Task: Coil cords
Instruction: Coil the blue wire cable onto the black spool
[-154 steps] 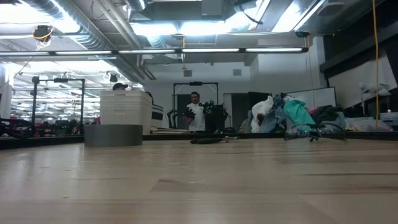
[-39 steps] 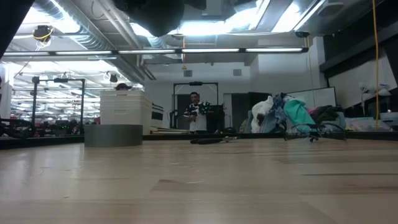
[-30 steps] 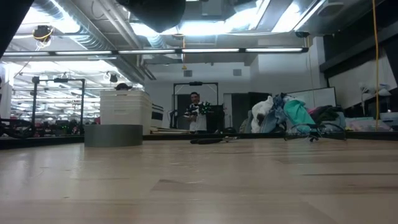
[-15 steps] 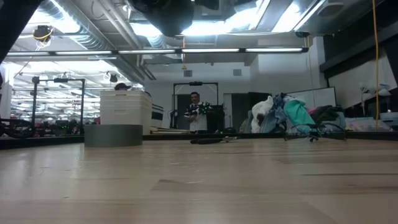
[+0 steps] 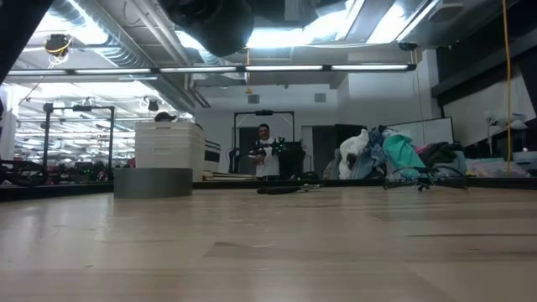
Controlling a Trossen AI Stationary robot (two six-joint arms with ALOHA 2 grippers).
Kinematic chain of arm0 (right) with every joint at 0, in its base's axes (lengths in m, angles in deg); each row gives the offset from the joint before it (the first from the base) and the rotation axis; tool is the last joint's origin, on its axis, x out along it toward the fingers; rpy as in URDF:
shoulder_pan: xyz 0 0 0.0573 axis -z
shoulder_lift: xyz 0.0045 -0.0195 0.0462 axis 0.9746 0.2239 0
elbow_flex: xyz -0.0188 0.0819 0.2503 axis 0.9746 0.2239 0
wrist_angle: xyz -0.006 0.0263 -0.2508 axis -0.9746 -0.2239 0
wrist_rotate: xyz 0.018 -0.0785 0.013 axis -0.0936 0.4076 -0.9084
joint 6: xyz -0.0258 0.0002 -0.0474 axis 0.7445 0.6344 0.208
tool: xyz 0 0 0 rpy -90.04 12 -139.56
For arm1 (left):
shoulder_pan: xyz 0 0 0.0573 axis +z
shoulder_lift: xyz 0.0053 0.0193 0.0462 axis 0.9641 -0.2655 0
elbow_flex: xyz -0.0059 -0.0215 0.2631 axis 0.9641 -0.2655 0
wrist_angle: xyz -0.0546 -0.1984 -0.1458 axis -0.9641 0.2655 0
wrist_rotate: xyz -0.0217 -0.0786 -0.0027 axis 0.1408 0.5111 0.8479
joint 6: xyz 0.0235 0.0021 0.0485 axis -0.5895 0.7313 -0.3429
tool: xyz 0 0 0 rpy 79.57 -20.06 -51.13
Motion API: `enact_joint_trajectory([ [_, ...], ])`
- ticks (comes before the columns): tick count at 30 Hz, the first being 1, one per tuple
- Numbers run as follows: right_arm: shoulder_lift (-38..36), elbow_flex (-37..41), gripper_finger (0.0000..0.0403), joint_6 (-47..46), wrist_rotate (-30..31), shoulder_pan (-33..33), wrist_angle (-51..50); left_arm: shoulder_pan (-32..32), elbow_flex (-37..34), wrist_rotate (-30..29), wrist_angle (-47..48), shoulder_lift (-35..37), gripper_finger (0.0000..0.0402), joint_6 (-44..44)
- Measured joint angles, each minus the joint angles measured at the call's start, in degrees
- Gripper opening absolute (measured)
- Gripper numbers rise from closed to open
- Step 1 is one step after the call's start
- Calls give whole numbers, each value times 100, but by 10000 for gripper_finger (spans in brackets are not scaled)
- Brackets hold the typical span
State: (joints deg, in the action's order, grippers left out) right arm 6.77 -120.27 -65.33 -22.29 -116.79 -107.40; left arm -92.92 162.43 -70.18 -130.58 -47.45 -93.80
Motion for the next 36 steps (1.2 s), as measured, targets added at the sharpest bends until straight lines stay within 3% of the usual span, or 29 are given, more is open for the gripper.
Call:
enact_joint_trajectory([
  [9, 0, 2, 3, -123, 0, 0, -137, -253, -59, -428, 280, 2, 7, -408],
  [23, 0, 4, 3, -545, -4, -2, -497, -975, -63, -3223, 624, 9, 3, -2161],
  [36, 85, 4, 3, -1672, -149, -44, -1508, -1521, -65, -4821, 563, 7, 2, -3486],
])
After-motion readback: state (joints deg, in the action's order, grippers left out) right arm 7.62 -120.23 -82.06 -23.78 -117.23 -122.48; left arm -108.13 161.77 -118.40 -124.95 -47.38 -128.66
